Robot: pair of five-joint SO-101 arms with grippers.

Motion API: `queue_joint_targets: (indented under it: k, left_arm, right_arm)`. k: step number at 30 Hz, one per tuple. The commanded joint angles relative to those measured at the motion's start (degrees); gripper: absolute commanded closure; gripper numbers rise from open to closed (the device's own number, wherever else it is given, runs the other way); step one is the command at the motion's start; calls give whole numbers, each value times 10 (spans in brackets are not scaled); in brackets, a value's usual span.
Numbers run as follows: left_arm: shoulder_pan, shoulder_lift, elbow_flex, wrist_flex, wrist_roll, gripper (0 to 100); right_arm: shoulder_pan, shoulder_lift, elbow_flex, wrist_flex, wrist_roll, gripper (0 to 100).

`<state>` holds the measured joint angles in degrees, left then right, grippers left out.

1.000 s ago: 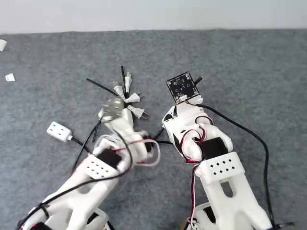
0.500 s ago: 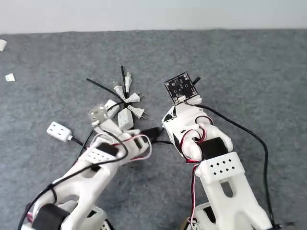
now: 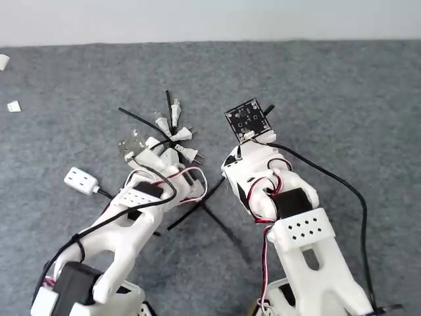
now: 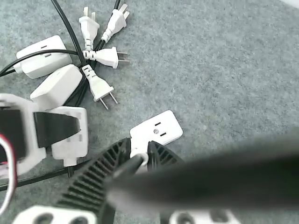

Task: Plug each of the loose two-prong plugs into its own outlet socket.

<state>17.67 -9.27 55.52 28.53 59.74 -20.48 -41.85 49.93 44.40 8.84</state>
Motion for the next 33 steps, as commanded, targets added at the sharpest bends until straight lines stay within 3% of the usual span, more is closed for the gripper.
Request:
queue_joint_targets:
  k: [1, 11, 18, 20, 25, 33]
  left_arm:
    - [18, 3, -6, -14, -27, 963]
    - [27, -7, -10, 2, -62, 984]
    - [25, -201, 15, 102, -120, 977]
    - [26, -263, 44, 107, -118, 919]
    - [41, -331, 96, 113, -103, 656]
    - [51, -242, 42, 143, -104, 699]
  right_arm:
    - [4, -1, -36, -12, 6, 990]
    - [4, -1, -36, -12, 6, 990]
    - [3, -1, -36, -12, 25, 990]
    - [3, -1, -36, -12, 25, 990]
    - [3, -1, -36, -10, 25, 990]
    - [-9, -1, -35, -8, 25, 990]
